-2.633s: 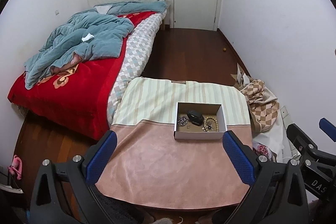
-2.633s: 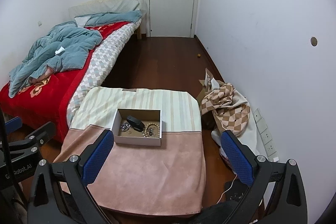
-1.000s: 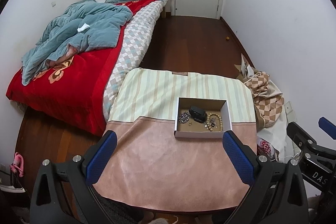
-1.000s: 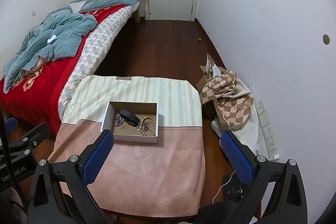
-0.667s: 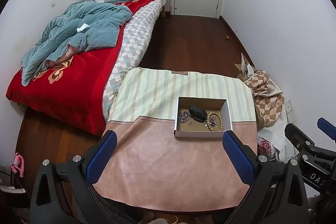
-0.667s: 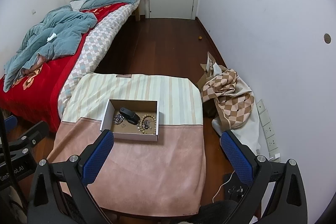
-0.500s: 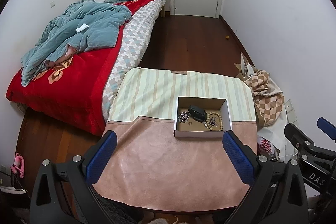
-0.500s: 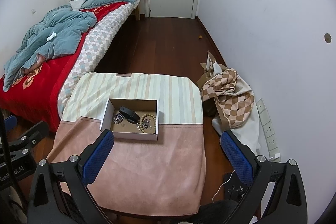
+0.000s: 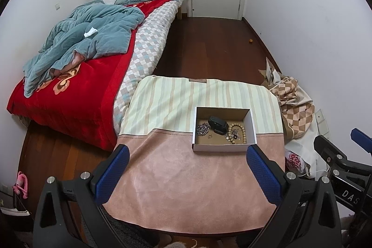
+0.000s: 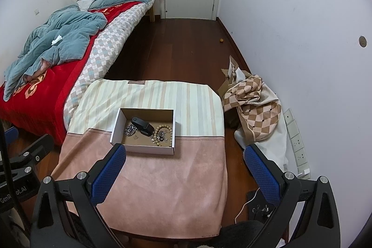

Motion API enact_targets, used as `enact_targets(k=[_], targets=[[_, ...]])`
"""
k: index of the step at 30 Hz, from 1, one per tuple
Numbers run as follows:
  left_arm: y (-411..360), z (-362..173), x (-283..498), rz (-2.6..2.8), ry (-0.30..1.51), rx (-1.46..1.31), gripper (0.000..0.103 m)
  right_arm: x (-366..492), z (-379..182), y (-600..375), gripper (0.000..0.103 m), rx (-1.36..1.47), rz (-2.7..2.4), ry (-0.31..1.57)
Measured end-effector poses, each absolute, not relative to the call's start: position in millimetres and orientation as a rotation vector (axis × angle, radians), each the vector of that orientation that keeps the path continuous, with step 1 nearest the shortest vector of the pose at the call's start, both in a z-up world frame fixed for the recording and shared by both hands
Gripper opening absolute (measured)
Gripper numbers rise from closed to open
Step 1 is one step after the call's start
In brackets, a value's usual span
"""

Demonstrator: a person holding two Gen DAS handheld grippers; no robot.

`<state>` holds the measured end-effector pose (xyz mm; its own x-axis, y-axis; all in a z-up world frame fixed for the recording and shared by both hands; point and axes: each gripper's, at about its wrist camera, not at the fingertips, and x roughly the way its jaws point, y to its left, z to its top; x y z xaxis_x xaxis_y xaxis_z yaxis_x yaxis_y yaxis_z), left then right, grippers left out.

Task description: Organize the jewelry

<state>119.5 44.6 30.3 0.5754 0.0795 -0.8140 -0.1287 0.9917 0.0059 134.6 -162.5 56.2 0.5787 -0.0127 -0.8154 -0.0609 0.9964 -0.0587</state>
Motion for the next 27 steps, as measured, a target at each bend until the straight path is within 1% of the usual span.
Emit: enact_targets(k=[27], targets=[[45.9, 31.8, 116.6, 0.112, 0.942, -0.06, 0.103, 132.9, 55.7, -162.7, 0.103, -0.083, 0.029, 0.953]])
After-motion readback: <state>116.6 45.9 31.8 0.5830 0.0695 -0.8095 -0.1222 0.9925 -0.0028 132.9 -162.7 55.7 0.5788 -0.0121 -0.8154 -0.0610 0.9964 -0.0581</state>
